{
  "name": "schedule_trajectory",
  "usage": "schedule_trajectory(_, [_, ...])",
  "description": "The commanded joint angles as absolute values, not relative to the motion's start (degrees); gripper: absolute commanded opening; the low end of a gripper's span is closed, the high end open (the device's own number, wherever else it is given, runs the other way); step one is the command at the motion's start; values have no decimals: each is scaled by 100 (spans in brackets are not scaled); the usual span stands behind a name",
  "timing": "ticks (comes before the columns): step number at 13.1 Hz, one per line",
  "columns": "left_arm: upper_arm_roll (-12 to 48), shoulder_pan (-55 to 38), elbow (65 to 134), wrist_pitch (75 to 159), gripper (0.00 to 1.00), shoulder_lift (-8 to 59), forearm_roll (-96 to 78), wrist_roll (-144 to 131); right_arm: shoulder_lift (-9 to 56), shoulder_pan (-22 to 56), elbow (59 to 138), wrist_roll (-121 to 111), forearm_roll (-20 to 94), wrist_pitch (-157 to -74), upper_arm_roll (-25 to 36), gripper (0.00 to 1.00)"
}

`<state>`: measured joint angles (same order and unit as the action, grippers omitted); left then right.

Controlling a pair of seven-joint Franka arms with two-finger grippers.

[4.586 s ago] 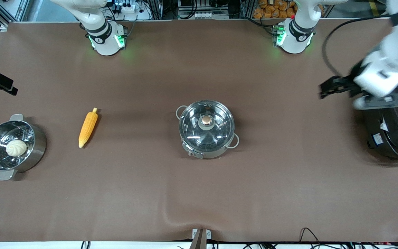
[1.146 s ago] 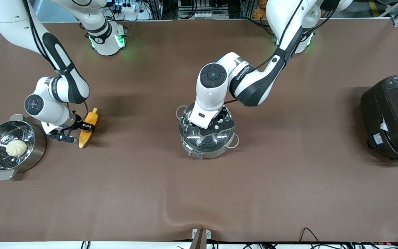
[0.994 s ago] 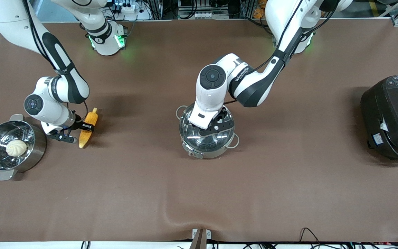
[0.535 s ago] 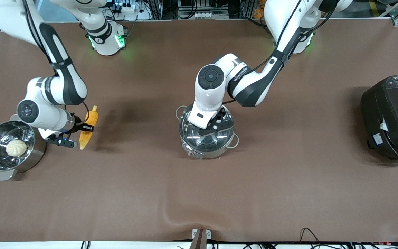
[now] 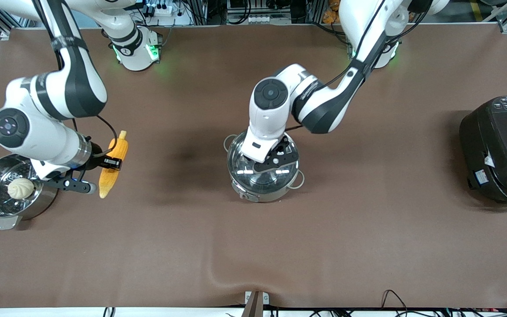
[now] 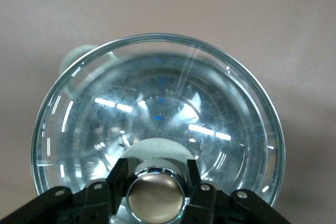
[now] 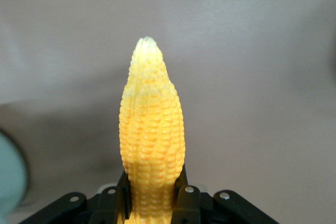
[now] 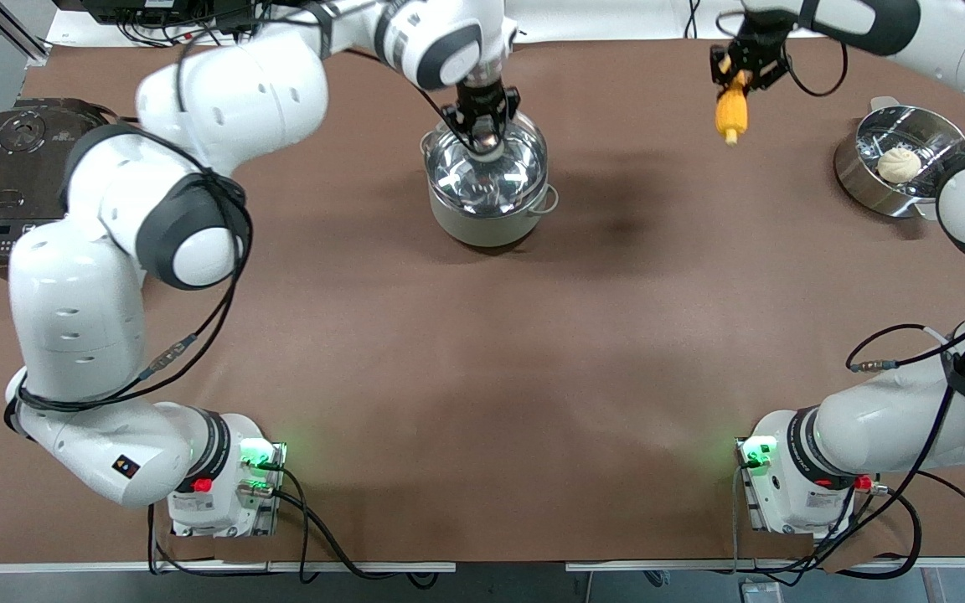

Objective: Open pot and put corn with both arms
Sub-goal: 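Lift the lid away with the left gripper while the right gripper lifts the corn, then lower the corn into the open pot with the right gripper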

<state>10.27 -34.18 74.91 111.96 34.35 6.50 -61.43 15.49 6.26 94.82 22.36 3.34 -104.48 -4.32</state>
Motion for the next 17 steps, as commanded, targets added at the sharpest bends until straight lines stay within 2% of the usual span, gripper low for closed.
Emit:
schedule_trajectory(1, [1037, -2990, 7559, 10557, 0, 2542, 782, -5496, 1714, 1000, 8808, 2487, 677, -10160, -404, 0])
schedule_trajectory(4, [1037, -2288, 7576, 10074, 0, 2006, 756, -4408, 1810, 1282, 8536, 2618, 694, -10248, -404, 0])
schedule_trajectory(6, [1055, -1690, 7681, 9810, 0, 1724, 738, -3494, 2125, 1868, 8123, 3318, 651, -10335, -404, 0])
schedule_trajectory(10, [1107, -529, 7918, 9773, 0, 1564, 729, -2190, 2977, 2943, 7832, 4700, 606, -11967, -378, 0])
schedule_trajectory(11, [1107, -336, 8058, 9895, 0, 1591, 729, -2084, 3153, 3049, 7770, 4841, 606, -12162, -378, 0])
schedule_trajectory(17, [1099, 307, 10289, 12275, 0, 1626, 606, -1582, 3532, 3611, 7541, 5203, 598, -12331, -378, 0])
